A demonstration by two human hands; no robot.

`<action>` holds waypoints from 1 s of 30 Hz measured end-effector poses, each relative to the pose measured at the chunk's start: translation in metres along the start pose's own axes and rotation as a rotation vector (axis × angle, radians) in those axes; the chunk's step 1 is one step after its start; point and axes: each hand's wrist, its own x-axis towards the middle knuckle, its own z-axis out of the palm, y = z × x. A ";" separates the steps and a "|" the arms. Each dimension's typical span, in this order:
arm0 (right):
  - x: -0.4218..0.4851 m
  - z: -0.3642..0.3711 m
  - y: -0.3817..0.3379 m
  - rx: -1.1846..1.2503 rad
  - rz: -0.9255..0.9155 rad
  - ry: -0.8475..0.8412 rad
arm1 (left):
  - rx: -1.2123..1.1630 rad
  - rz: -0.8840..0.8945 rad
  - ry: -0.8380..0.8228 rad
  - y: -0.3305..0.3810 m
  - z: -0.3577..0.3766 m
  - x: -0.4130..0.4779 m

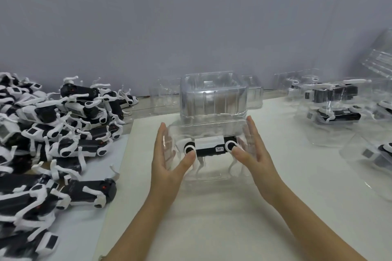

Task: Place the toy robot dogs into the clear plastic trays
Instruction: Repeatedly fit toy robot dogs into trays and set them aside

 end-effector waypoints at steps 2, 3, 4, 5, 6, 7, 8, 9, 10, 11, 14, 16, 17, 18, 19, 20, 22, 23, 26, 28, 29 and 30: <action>-0.004 0.000 0.005 -0.011 -0.053 0.015 | 0.039 0.069 0.021 0.001 -0.002 -0.003; -0.005 0.000 0.007 -0.011 -0.075 0.030 | 0.048 0.089 0.020 0.002 -0.002 -0.004; -0.005 0.000 0.009 -0.003 -0.089 0.042 | 0.055 0.102 0.016 0.002 -0.001 -0.004; -0.005 -0.001 0.009 0.011 -0.095 0.044 | 0.063 0.108 0.015 0.001 0.000 -0.005; -0.005 -0.001 0.009 0.025 -0.097 0.043 | 0.072 0.106 0.017 0.001 0.002 -0.007; -0.005 0.000 0.009 0.038 -0.094 0.042 | 0.080 0.098 0.024 0.001 0.004 -0.008; -0.005 -0.001 0.009 0.051 -0.083 0.043 | 0.091 0.087 0.034 0.002 0.006 -0.010; -0.005 -0.001 0.008 0.064 -0.069 0.048 | 0.103 0.074 0.045 0.004 0.008 -0.012; -0.004 -0.002 0.007 0.076 -0.053 0.061 | 0.120 0.063 0.052 0.009 0.010 -0.013; -0.003 -0.003 0.006 0.100 -0.030 0.078 | 0.147 0.054 0.051 0.015 0.012 -0.013; 0.001 -0.007 0.005 0.342 0.139 0.081 | 0.209 0.065 -0.034 0.047 0.009 -0.005; 0.002 -0.008 0.003 0.558 0.302 -0.006 | 0.033 0.135 -0.132 0.073 0.001 0.007; 0.003 -0.008 0.002 0.675 0.387 -0.046 | -0.114 0.173 -0.155 0.082 -0.004 0.013; 0.004 -0.008 0.002 0.795 0.460 -0.063 | -0.255 0.197 -0.145 0.088 -0.009 0.020; 0.003 -0.007 0.002 0.883 0.510 -0.079 | -0.346 0.216 -0.111 0.091 -0.012 0.025; 0.002 -0.006 0.002 0.916 0.530 -0.102 | -0.361 0.230 -0.069 0.092 -0.013 0.030; -0.001 -0.003 0.001 0.885 0.536 -0.085 | -0.215 0.188 -0.022 0.086 -0.010 0.034; -0.002 -0.001 0.001 0.871 0.543 -0.070 | -0.106 0.128 -0.065 0.082 -0.006 0.033; -0.006 0.008 0.005 0.901 0.585 -0.102 | 0.148 -0.021 -0.293 0.070 0.012 0.023; -0.011 0.018 0.004 0.919 0.598 -0.102 | 0.200 -0.015 -0.337 0.066 0.026 0.017; -0.013 0.023 0.002 0.955 0.606 -0.093 | 0.230 0.012 -0.329 0.067 0.033 0.014; -0.015 0.028 0.002 1.011 0.598 -0.088 | 0.270 0.046 -0.307 0.068 0.038 0.012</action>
